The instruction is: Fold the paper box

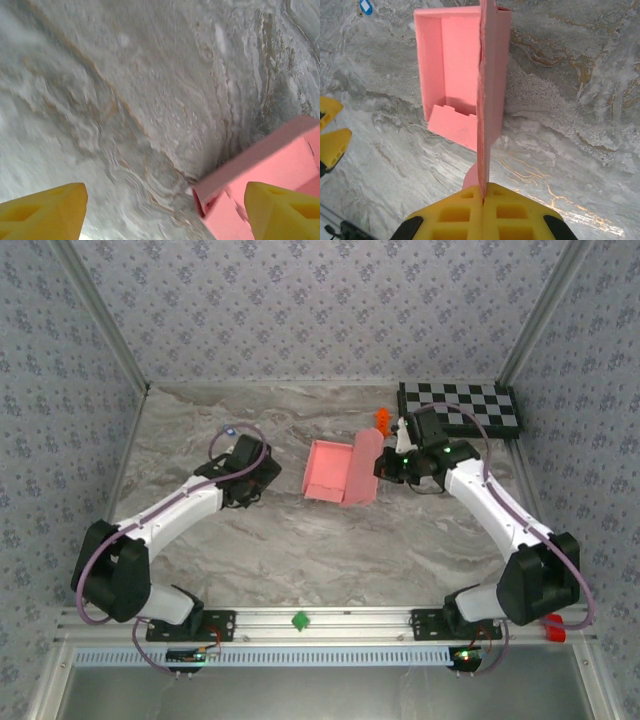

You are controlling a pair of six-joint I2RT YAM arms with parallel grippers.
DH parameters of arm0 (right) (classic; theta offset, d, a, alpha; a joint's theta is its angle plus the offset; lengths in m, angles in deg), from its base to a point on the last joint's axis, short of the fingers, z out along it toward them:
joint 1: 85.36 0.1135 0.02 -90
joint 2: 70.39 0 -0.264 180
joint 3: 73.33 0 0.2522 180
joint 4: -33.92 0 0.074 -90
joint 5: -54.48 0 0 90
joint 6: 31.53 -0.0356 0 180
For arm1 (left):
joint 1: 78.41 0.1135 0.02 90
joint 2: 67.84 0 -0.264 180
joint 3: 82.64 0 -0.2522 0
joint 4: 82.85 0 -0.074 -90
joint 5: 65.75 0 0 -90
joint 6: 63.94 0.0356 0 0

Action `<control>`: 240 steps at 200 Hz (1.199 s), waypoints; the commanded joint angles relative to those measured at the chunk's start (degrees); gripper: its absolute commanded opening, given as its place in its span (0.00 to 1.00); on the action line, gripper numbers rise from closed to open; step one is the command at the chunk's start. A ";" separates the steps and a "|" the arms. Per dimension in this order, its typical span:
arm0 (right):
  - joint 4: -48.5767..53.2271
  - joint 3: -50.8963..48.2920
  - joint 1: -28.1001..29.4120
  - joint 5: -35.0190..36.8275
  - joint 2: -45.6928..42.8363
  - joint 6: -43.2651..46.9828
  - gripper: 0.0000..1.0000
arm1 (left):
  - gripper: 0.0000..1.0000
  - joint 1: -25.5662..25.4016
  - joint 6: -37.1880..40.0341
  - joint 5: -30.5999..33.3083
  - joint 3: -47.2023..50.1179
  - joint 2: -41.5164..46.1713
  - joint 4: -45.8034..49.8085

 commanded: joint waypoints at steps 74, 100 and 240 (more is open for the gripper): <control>16.39 16.27 -0.61 -12.39 11.99 20.76 0.00 | 0.74 11.94 35.49 -11.28 -7.36 -4.78 1.23; 21.17 20.63 0.65 -12.01 16.32 25.07 0.00 | 0.59 13.18 37.59 -11.91 -9.61 -8.03 1.09; 35.08 43.18 7.90 3.61 32.06 36.33 0.00 | 0.17 14.90 42.30 -30.25 -16.65 -24.90 -1.37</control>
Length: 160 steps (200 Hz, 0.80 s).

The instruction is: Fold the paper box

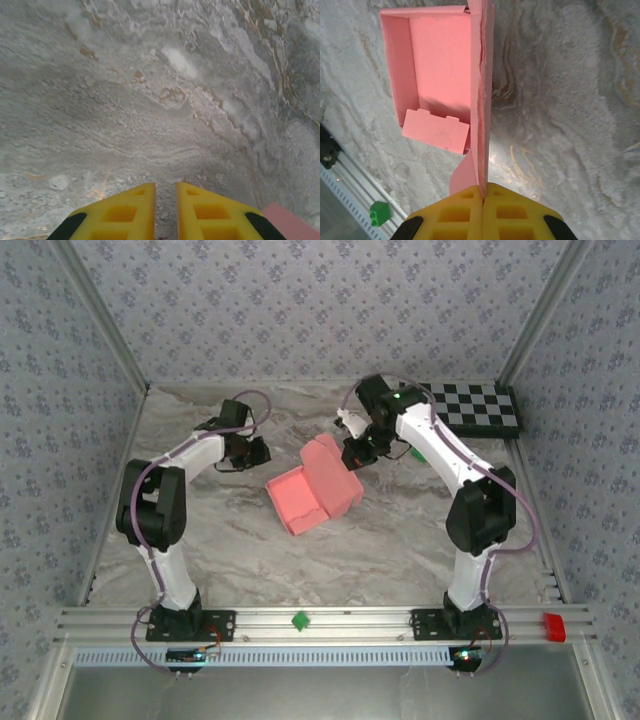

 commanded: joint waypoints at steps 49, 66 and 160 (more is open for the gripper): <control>10.15 15.18 2.68 9.80 8.86 5.66 0.02 | 0.17 -0.36 -0.64 -7.54 7.25 2.08 -3.81; 10.83 17.44 3.79 12.30 9.89 6.86 0.03 | 0.17 -0.36 -0.94 -8.70 8.49 2.23 -4.81; 7.02 21.07 10.65 27.15 10.82 17.43 0.07 | 0.16 -2.40 -5.63 -11.23 16.48 6.18 -11.03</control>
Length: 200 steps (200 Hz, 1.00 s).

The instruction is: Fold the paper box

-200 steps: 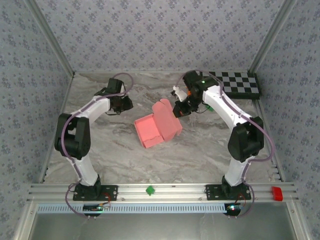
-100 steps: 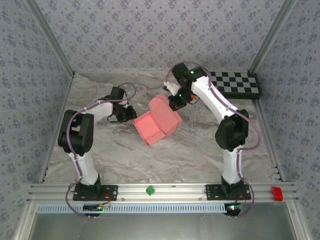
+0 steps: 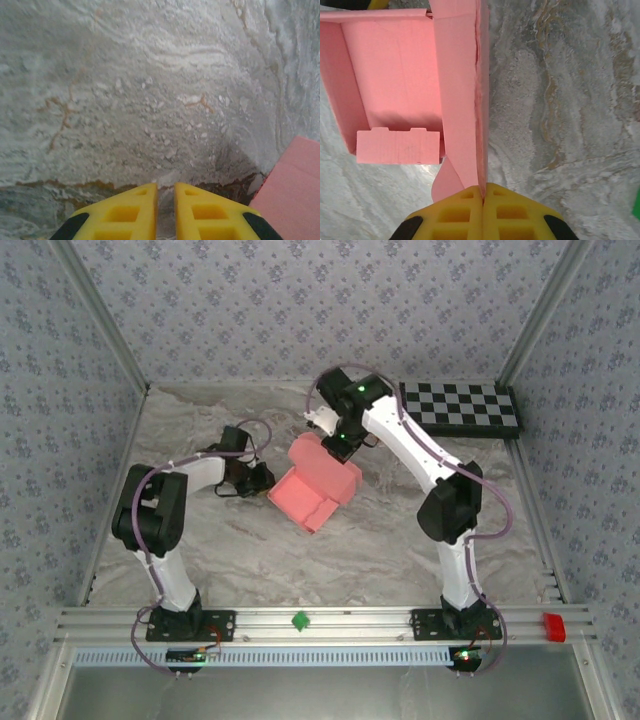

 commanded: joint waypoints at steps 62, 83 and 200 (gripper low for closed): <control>-8.46 -1.55 5.48 13.14 -0.87 16.71 0.10 | 0.16 -4.96 -7.10 -2.49 4.46 4.25 -7.80; -11.75 -3.82 7.01 14.57 -2.14 20.34 0.11 | 0.16 -5.95 -8.65 -2.82 5.11 4.07 -9.38; -23.11 -9.77 7.03 20.31 -11.80 15.83 0.45 | 0.25 -6.34 -8.50 4.17 8.14 13.24 -4.99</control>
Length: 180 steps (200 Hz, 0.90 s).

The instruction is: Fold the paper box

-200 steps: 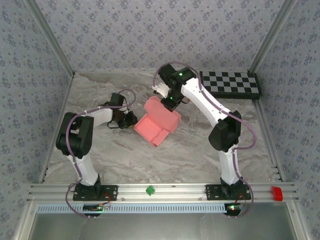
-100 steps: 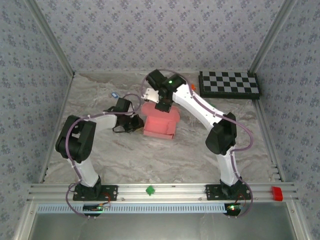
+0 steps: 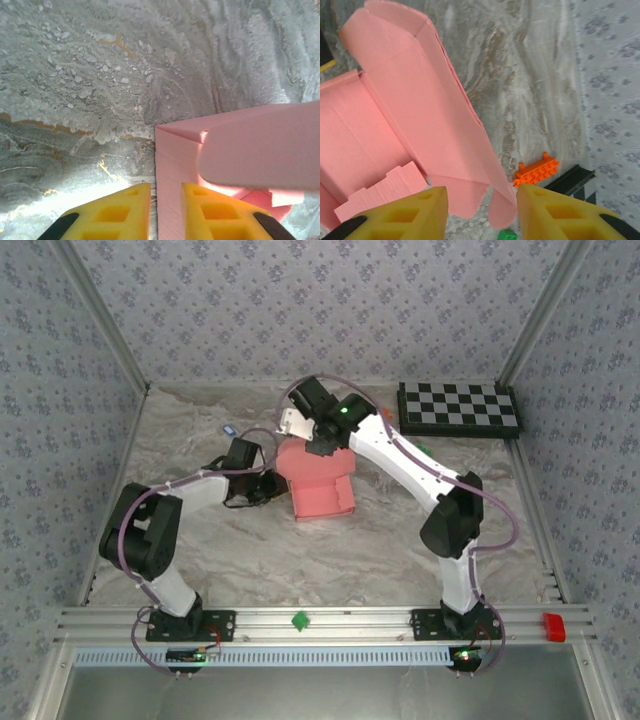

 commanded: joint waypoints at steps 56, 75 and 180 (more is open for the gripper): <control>-8.56 -18.07 -8.61 -7.96 -20.61 -26.64 0.51 | 0.47 0.93 9.42 11.05 -0.11 11.69 9.06; -12.95 -28.14 -12.60 -11.87 -27.01 -35.64 0.51 | 0.57 2.42 14.30 10.56 0.29 14.45 7.16; -26.19 -62.66 -23.56 -29.53 -45.95 -52.60 0.52 | 0.58 10.38 39.54 -17.81 -4.89 6.61 -6.08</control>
